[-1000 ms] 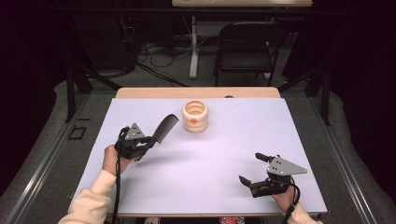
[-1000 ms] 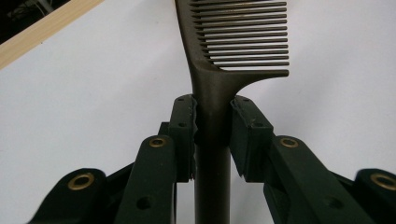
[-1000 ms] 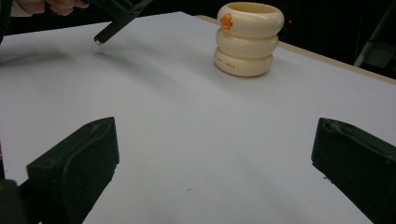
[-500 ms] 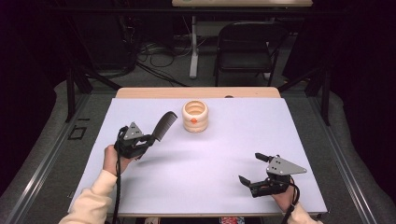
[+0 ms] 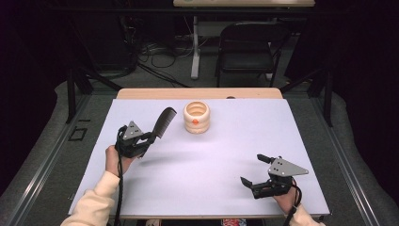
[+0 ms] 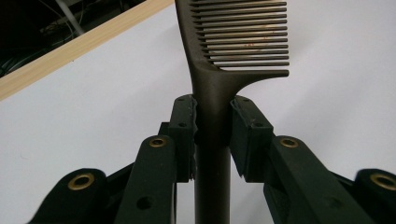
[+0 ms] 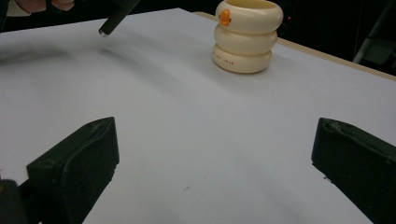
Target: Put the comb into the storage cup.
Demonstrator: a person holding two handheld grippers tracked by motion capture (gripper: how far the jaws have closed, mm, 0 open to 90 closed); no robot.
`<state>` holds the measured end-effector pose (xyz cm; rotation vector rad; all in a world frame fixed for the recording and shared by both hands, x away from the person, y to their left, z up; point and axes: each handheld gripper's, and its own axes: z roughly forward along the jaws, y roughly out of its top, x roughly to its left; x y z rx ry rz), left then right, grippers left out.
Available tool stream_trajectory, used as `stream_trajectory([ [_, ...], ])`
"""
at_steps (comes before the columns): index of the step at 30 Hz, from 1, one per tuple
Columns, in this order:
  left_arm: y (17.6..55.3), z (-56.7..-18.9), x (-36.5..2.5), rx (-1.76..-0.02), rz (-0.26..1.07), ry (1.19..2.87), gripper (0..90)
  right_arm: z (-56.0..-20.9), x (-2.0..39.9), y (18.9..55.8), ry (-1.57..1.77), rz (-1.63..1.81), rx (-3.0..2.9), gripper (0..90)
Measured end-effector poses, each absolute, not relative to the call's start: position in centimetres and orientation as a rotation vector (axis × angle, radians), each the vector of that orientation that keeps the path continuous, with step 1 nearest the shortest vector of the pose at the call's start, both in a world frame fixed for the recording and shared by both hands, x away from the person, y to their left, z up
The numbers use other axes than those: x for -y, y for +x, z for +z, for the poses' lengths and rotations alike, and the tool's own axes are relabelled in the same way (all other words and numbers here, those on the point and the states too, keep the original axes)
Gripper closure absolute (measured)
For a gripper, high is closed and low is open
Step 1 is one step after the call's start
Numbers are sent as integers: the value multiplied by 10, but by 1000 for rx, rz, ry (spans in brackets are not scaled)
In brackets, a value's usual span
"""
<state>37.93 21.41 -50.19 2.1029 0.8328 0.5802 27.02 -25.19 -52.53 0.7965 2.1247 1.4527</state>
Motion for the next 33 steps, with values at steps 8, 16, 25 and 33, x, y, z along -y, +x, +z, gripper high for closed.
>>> stream_trajectory([
  [8, 382, -503, -213, -847, 574, 2087, 716, -526, 252, 270, 798, 1451, -2127, 1],
  [16, 384, -502, -212, -853, 568, 2060, 716, -526, 252, 271, 797, 1449, -2129, 1],
  [25, 387, -500, -211, -850, 569, 2050, 716, -526, 252, 271, 795, 1448, -2130, 1],
  [33, 390, -499, -211, -854, 557, 2034, 716, -526, 251, 271, 793, 1450, -2128, 1],
])
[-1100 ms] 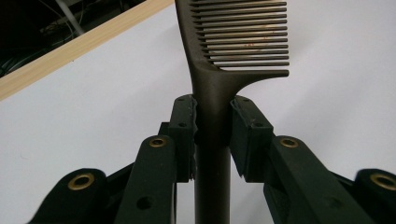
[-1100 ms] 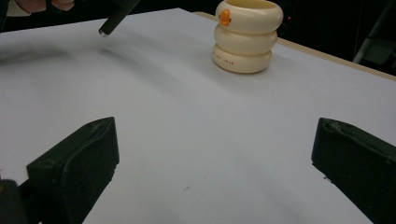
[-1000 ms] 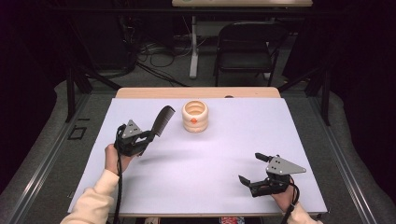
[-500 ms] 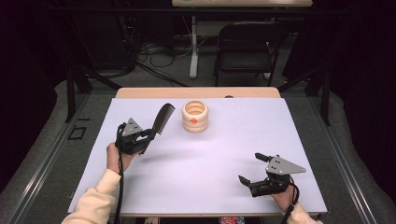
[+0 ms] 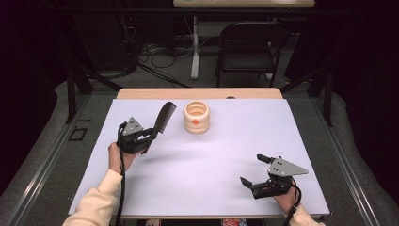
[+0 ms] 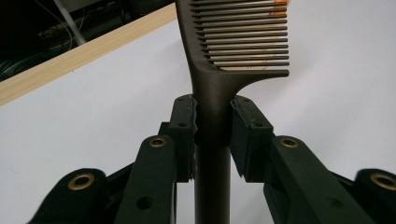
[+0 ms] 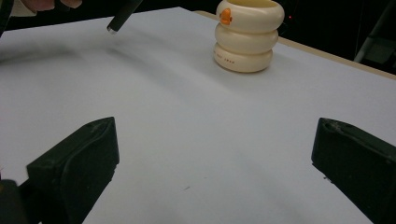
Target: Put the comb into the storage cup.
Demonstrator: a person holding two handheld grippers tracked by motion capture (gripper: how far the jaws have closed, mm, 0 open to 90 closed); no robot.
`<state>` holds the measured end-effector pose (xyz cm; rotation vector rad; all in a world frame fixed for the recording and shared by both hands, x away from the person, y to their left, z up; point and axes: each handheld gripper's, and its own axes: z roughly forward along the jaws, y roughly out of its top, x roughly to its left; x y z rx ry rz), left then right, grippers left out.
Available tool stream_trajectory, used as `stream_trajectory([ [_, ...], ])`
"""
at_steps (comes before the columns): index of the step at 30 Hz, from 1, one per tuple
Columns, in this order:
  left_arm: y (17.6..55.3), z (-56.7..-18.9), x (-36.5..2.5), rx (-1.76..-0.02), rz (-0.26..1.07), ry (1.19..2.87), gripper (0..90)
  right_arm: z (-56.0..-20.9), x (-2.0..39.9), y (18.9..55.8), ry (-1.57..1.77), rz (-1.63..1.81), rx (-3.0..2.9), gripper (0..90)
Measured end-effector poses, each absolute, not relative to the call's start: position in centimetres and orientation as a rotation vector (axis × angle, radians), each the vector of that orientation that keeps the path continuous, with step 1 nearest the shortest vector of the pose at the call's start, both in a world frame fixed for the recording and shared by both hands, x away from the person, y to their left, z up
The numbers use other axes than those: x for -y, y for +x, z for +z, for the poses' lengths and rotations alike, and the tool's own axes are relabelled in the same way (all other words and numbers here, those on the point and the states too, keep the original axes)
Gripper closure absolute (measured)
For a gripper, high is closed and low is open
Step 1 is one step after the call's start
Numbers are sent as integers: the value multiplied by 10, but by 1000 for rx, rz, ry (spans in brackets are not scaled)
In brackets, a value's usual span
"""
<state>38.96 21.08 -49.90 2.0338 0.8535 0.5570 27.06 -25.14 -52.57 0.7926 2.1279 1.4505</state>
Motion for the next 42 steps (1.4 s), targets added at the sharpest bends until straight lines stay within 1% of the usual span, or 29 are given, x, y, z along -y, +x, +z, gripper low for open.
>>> stream_trajectory([
  [42, 407, -492, -198, -840, 529, 1992, 716, -526, 252, 271, 803, 1448, -2134, 1],
])
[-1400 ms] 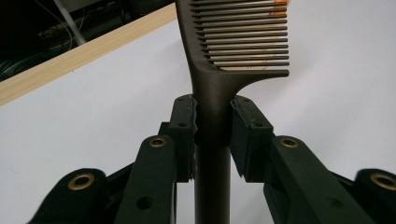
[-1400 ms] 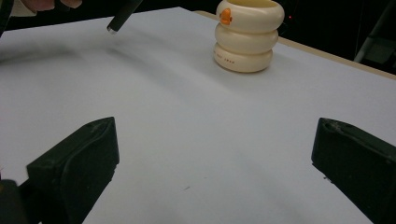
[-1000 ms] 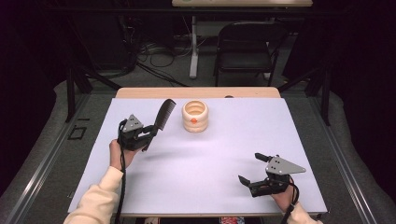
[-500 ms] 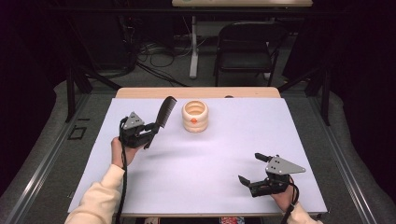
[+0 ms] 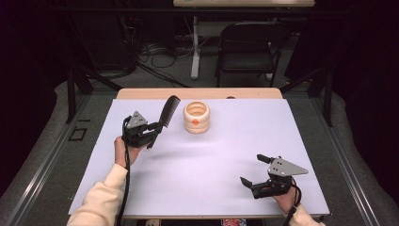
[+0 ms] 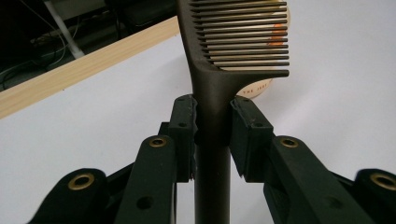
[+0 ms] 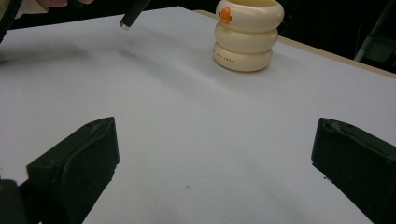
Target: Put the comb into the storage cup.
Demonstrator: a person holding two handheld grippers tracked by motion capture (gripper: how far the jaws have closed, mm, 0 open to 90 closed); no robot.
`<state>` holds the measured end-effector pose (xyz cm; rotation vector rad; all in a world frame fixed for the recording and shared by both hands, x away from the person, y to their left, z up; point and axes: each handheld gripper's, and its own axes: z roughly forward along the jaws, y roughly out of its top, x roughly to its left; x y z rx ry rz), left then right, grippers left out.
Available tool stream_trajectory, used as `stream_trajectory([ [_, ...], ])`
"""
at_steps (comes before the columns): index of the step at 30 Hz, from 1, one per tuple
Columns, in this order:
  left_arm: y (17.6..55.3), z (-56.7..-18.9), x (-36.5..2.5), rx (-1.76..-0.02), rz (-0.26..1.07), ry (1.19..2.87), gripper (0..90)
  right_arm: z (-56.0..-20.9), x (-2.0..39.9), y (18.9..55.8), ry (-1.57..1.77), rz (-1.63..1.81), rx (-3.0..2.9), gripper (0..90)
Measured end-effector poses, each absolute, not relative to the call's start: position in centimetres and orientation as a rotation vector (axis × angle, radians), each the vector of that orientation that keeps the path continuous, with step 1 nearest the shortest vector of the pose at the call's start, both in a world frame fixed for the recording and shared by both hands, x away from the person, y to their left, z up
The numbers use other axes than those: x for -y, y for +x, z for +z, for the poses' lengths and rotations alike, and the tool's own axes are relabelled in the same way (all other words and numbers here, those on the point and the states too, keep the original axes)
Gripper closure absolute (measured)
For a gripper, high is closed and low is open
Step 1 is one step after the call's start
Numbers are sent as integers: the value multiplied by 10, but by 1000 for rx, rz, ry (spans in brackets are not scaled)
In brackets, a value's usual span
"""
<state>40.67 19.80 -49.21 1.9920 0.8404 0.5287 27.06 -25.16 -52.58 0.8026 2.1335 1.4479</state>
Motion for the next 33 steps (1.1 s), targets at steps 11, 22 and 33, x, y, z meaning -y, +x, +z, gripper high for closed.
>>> stream_trajectory([
  [11, 410, -491, -194, -838, 531, 1986, 716, -526, 252, 271, 797, 1447, -2134, 1],
  [22, 411, -490, -191, -833, 531, 1982, 716, -526, 252, 271, 799, 1446, -2133, 1],
  [33, 415, -488, -187, -830, 538, 1978, 716, -526, 252, 271, 798, 1447, -2131, 1],
])
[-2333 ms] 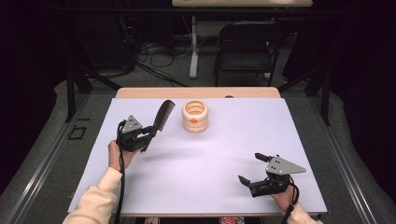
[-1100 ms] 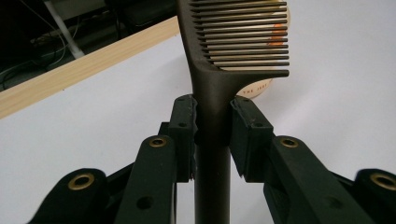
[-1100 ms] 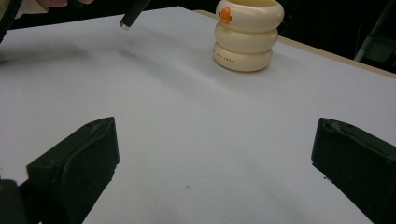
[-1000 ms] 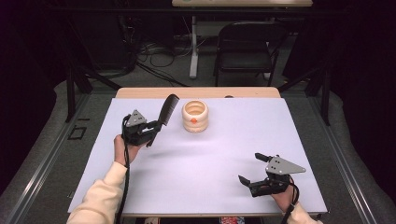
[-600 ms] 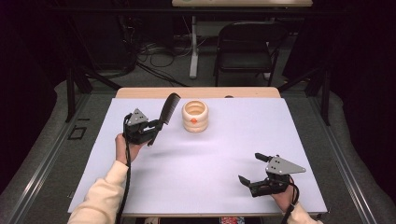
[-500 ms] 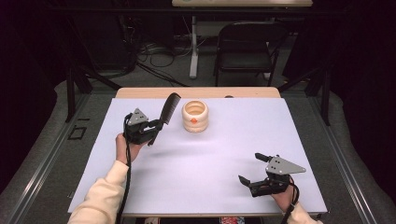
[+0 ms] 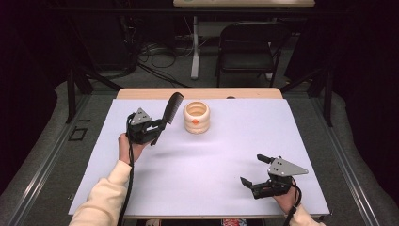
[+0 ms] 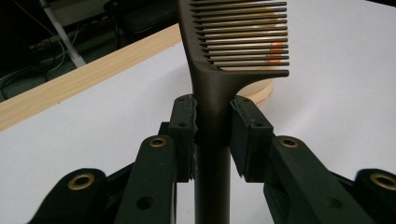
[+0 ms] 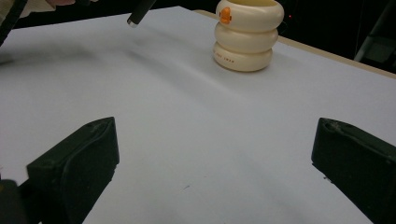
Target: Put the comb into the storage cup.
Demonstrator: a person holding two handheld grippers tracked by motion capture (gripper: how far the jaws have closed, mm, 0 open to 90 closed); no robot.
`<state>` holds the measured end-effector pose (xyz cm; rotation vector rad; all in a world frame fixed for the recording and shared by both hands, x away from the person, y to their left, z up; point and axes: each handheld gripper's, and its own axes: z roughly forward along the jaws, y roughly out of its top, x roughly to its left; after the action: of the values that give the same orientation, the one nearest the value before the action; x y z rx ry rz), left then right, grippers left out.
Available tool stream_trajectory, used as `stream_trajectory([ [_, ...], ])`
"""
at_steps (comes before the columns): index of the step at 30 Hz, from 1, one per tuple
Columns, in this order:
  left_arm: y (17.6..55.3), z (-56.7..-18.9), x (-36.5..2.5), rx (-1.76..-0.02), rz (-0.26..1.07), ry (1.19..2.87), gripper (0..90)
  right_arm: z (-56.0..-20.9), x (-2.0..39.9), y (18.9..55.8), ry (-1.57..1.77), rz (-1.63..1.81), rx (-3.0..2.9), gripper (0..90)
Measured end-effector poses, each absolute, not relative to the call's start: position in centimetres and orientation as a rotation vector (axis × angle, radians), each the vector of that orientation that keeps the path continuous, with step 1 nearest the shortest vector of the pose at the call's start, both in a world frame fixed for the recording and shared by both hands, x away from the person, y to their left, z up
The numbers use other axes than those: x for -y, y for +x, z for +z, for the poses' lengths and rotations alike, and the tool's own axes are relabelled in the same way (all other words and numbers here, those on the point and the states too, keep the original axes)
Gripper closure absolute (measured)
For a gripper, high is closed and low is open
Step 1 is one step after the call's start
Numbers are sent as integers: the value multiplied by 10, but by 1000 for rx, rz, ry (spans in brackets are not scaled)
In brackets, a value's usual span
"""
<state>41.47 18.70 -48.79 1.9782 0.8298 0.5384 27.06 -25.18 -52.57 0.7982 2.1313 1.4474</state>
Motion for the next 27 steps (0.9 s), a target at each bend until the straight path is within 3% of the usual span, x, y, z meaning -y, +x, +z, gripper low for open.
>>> stream_trajectory([
  [27, 427, -487, -180, -832, 523, 1999, 716, -526, 252, 271, 799, 1447, -2130, 1],
])
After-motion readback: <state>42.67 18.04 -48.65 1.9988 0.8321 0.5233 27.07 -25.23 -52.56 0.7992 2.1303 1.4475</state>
